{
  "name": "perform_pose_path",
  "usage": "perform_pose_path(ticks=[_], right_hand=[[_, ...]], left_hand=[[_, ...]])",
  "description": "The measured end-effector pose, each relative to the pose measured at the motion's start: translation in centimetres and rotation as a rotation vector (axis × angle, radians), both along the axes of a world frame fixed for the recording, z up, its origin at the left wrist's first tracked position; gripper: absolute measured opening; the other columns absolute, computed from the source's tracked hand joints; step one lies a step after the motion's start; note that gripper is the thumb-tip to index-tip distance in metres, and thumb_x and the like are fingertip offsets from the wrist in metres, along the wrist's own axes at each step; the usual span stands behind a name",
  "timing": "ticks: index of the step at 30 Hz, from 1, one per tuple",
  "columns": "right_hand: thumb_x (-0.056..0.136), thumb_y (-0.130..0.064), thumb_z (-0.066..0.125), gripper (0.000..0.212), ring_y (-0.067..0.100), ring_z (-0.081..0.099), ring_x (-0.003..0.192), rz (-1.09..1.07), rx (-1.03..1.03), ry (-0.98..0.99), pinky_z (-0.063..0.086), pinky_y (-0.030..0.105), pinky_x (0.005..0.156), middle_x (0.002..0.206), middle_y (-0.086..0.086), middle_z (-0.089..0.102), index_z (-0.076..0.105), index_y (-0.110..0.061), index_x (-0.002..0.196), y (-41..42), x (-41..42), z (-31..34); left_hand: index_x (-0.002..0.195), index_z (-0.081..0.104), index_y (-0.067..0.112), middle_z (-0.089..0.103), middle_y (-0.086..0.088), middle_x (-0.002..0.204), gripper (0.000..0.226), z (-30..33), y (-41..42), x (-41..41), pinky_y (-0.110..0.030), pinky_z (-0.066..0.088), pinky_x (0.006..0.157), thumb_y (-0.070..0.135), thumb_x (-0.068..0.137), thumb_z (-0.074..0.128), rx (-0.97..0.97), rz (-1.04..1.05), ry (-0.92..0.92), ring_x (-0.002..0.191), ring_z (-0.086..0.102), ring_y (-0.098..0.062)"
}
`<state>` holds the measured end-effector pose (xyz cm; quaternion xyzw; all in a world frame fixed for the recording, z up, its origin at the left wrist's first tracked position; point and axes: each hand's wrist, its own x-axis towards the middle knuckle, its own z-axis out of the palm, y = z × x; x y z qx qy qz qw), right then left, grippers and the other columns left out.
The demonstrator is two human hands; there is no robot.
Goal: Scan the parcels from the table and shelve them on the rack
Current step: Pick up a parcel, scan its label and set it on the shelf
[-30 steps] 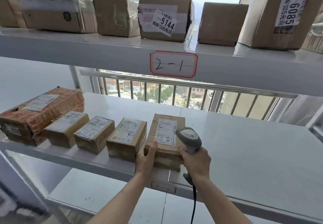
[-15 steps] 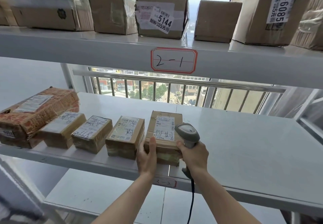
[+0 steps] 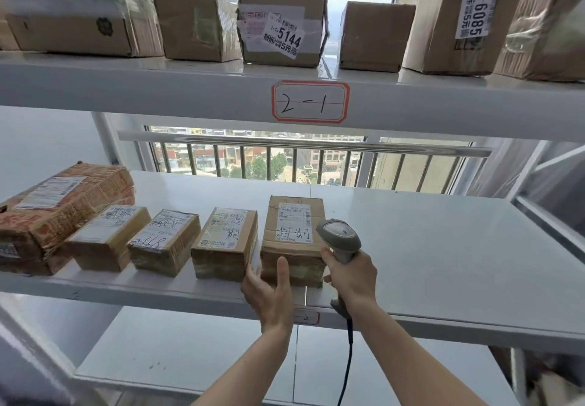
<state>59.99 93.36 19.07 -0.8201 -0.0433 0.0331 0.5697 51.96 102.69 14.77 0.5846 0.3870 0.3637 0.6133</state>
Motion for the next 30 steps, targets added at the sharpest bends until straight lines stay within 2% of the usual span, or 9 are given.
perform_pose_path(ticks=[4,7,10,13,15,19,22,28,30], right_hand=[[0.083,-0.038,0.077,0.019,0.024,0.074,0.069,-0.042,0.012,-0.034,0.060,0.043,0.079,0.079,-0.004,0.074,0.063,-0.026,0.080,-0.8,-1.3,0.2],[0.086,-0.033,0.076,0.019,0.016,0.072,0.055,-0.079,0.013,-0.036,0.060,0.034,0.072,0.076,-0.004,0.072,0.066,-0.017,0.089,-2.2,-2.3,0.4],[0.087,-0.032,0.074,0.017,0.011,0.070,0.052,-0.131,-0.011,-0.062,0.051,0.022,0.060,0.072,-0.005,0.071,0.064,-0.018,0.087,-4.0,-3.6,0.4],[0.086,-0.033,0.074,0.019,0.018,0.072,0.062,-0.210,-0.025,-0.059,0.054,0.028,0.064,0.070,-0.001,0.072,0.064,-0.018,0.082,-6.7,-4.7,-0.3],[0.086,-0.032,0.074,0.020,0.017,0.071,0.059,-0.254,-0.023,-0.040,0.056,0.029,0.063,0.066,0.000,0.072,0.066,-0.015,0.082,-8.9,-5.4,-0.8],[0.088,-0.032,0.074,0.020,0.010,0.070,0.053,-0.370,-0.038,-0.029,0.046,0.016,0.050,0.065,-0.006,0.070,0.067,-0.013,0.085,-14.1,-7.2,-1.9],[0.088,-0.031,0.074,0.016,0.007,0.068,0.052,-0.488,-0.023,-0.037,0.044,0.012,0.048,0.069,-0.009,0.069,0.067,-0.017,0.089,-18.3,-8.7,-2.6],[0.083,-0.032,0.077,0.020,0.018,0.070,0.056,-0.769,0.000,-0.016,0.059,0.036,0.061,0.063,-0.001,0.071,0.069,-0.014,0.079,-27.3,-12.1,-3.5],[0.081,-0.032,0.078,0.017,0.022,0.071,0.060,-0.865,0.005,-0.030,0.060,0.039,0.064,0.068,0.001,0.073,0.066,-0.021,0.076,-30.4,-13.3,-3.9]], left_hand=[[0.148,0.035,0.008,0.032,-0.013,0.149,0.072,-0.5,-0.8,-0.8,-0.048,0.030,0.117,0.045,0.093,0.063,-0.041,0.004,0.096,0.141,0.025,-0.029],[0.139,0.045,0.006,0.040,-0.013,0.142,0.058,-0.9,-1.6,-1.3,-0.045,0.031,0.114,0.038,0.095,0.064,0.002,-0.013,0.123,0.134,0.033,-0.029],[0.123,0.055,0.011,0.048,-0.009,0.128,0.036,-1.7,-2.9,-1.5,-0.044,0.039,0.107,0.035,0.097,0.062,0.061,-0.108,0.121,0.122,0.044,-0.026],[0.108,0.056,0.019,0.053,-0.002,0.111,0.015,-2.5,-4.8,-1.8,-0.041,0.048,0.093,0.032,0.100,0.056,0.169,-0.273,0.122,0.103,0.054,-0.023],[0.104,0.057,0.021,0.054,0.000,0.105,0.011,-3.1,-6.3,-1.6,-0.042,0.051,0.089,0.031,0.100,0.055,0.269,-0.387,0.150,0.096,0.057,-0.021],[0.096,0.064,0.023,0.057,0.003,0.101,0.003,-4.6,-10.2,-0.4,-0.040,0.051,0.087,0.026,0.097,0.062,0.484,-0.587,0.180,0.098,0.061,-0.020],[0.096,0.066,0.024,0.059,0.005,0.104,0.003,-5.7,-14.1,0.5,-0.044,0.049,0.090,0.025,0.094,0.065,0.570,-0.715,0.189,0.103,0.059,-0.020],[0.098,0.066,0.025,0.053,0.008,0.107,0.007,-6.6,-23.3,1.5,-0.044,0.047,0.095,0.031,0.094,0.064,0.601,-0.992,0.183,0.109,0.057,-0.018],[0.100,0.066,0.025,0.054,0.007,0.110,0.009,-6.7,-26.6,1.4,-0.041,0.048,0.095,0.032,0.095,0.063,0.615,-1.080,0.165,0.109,0.056,-0.016]])
